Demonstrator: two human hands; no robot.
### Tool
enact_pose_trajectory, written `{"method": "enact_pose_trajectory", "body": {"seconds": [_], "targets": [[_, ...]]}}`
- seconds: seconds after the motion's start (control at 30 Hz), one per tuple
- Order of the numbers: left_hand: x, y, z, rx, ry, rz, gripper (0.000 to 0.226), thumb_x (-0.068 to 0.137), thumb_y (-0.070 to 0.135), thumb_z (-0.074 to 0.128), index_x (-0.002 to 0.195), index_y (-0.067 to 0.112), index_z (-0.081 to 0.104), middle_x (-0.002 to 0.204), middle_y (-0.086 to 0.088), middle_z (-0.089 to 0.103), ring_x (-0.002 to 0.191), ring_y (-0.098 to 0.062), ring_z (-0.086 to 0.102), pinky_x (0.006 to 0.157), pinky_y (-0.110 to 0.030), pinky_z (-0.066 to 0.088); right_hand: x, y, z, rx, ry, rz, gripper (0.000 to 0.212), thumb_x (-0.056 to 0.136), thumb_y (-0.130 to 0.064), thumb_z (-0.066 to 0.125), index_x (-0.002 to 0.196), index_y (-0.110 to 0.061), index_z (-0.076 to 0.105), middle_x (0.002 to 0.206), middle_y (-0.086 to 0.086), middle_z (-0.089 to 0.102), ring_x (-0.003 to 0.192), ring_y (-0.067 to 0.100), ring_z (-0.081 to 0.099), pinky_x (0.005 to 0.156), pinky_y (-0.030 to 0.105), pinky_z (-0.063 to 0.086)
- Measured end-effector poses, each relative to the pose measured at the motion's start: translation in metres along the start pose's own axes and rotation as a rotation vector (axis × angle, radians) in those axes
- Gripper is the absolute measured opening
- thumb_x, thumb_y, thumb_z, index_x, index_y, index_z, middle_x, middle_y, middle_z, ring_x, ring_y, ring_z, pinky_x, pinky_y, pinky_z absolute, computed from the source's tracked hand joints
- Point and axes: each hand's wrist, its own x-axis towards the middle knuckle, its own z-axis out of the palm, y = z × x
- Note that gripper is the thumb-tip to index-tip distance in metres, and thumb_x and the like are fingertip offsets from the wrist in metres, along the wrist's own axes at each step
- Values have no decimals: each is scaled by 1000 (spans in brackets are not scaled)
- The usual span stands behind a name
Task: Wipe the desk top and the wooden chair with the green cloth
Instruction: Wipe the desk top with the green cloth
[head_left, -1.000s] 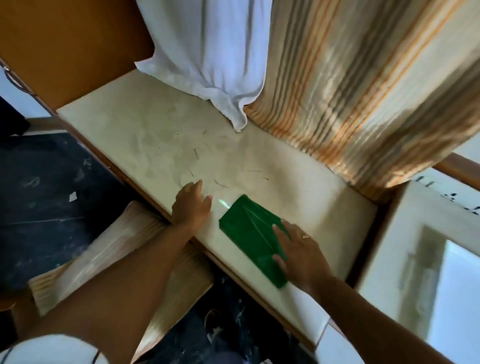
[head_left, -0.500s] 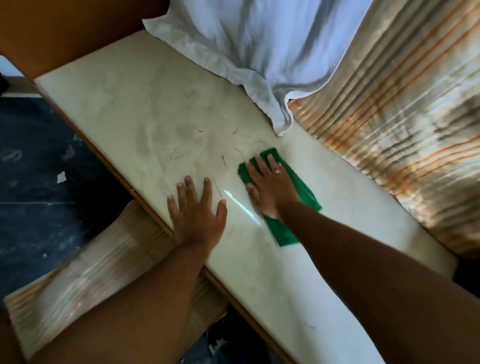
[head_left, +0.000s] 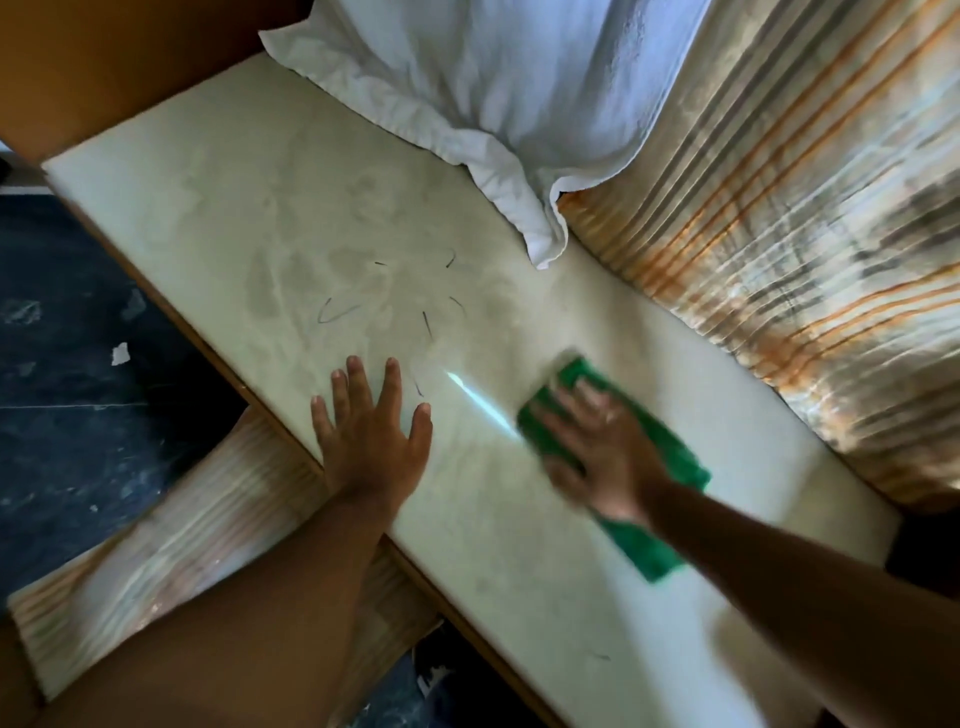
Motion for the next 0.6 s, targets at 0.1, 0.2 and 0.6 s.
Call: {"method": "enact_pose_trajectory", "body": {"seconds": [0.1, 0.2, 0.6], "targets": [[1, -2, 6, 13, 30, -1, 68, 94, 62, 28, 154, 30, 24, 162, -18, 22, 149, -35, 20, 118, -54, 7, 68, 45, -22, 36, 13, 459, 61, 99, -55, 24, 155, -30, 24, 163, 11, 22, 149, 40, 16, 120, 54, 17], [1, -1, 6, 16, 29, -13, 68, 93, 62, 30, 154, 30, 25, 162, -17, 22, 149, -34, 19, 118, -53, 5, 70, 20, -11, 50, 55, 513, 62, 100, -53, 16, 156, -29, 14, 165, 10, 13, 150, 40, 9, 120, 56, 13], [-1, 6, -10, 0, -60, -39, 70, 92, 62, 25, 155, 31, 20, 165, -14, 13, 151, -32, 10, 120, -53, 2, -80, 18, 2, -66, 76, 210, 56, 95, -37, 37, 147, -18, 43, 150, 19, 44, 139, 45, 34, 115, 58, 26]]}}
